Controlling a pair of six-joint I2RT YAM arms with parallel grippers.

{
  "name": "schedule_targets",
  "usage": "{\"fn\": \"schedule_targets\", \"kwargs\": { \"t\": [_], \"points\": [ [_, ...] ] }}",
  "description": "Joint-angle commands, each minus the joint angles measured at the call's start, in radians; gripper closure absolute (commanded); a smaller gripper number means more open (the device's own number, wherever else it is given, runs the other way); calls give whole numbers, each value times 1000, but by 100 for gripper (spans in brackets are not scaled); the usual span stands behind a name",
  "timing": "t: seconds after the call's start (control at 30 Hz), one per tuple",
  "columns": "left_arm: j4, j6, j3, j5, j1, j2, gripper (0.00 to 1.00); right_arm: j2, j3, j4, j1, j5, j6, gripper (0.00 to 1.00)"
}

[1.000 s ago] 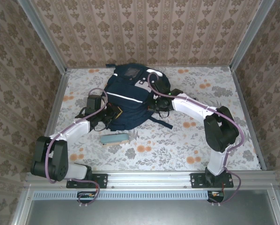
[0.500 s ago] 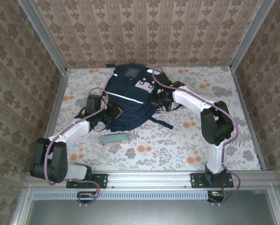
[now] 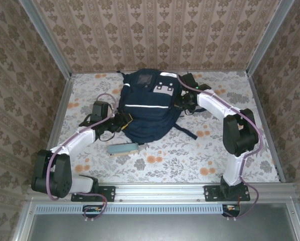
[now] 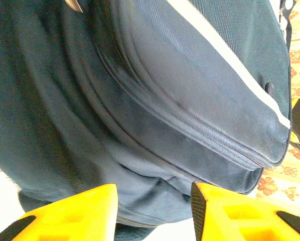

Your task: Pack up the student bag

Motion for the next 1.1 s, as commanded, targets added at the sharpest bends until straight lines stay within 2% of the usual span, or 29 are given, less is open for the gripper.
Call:
{"fn": "schedule_targets", "kwargs": {
  "t": [0.0,0.1,0.17,0.33,0.5,0.7,0.9,1.07],
  "points": [
    [-24,42,49,-25,-14,-24,52,-78,-26,-44,-33,26,-41,92],
    [-45,54,70,-40,-21,-14,49,-115,-30,-41,-35,20,-49,61],
    [-56,54,76,-51,-23,-10,47,-149,-45,-17,-36,-18,-71,50],
    [-61,51,83,-60,-31,7,46,-227,-71,45,-35,-91,-98,36],
    [-43,41,100,-59,-54,41,45,-179,-63,103,-36,-169,-104,21],
    [-35,36,126,-51,-89,78,45,-72,-8,135,-34,-272,-104,12],
    [-28,31,131,-48,-110,102,45,30,77,95,-29,-286,-123,11],
    [11,19,128,-41,-140,138,45,56,85,50,-15,-292,-189,10]
  ]
}}
